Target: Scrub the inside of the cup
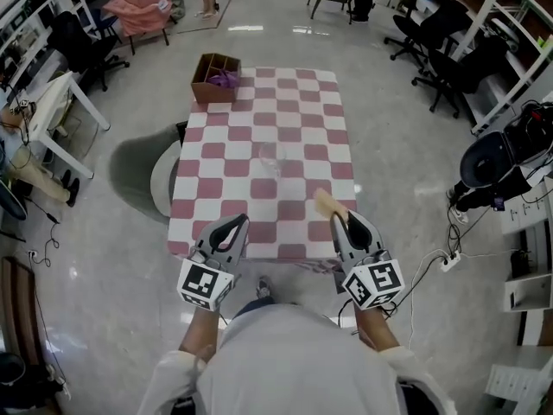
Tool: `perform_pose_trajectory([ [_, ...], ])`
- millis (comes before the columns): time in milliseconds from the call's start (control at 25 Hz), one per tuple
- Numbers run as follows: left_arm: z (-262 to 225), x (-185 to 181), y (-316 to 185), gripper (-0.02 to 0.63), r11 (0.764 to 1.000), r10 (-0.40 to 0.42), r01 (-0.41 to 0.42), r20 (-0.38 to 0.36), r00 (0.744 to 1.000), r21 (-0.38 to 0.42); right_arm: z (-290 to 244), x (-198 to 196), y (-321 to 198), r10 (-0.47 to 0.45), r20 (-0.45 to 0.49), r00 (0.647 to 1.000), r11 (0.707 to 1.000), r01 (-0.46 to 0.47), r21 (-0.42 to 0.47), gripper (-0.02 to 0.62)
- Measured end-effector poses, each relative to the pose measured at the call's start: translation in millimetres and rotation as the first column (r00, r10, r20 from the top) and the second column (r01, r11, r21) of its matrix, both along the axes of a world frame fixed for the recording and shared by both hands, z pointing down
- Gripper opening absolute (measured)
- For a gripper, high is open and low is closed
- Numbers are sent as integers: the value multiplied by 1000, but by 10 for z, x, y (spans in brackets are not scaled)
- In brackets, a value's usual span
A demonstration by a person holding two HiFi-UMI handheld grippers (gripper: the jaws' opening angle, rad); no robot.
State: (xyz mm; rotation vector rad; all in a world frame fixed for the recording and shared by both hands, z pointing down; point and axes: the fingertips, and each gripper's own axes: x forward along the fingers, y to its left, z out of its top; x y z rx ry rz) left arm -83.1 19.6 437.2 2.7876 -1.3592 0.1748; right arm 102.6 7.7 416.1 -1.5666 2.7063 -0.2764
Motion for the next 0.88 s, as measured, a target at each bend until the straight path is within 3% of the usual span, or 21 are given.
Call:
perform_pose_trajectory([
  [200, -2, -71, -223, 37, 999, 52, -52, 1, 999, 7, 23, -108, -147, 43, 5, 999, 999, -43, -1, 87],
  [480, 70, -158, -447, 37, 998, 60, -60, -17, 998, -6, 95, -178, -311, 63, -5, 998, 998, -63, -26, 87],
  [880, 55, 34, -830, 37, 998, 55, -54, -23, 998, 11, 115, -154, -764, 11, -3, 1000, 999, -11, -37, 87],
])
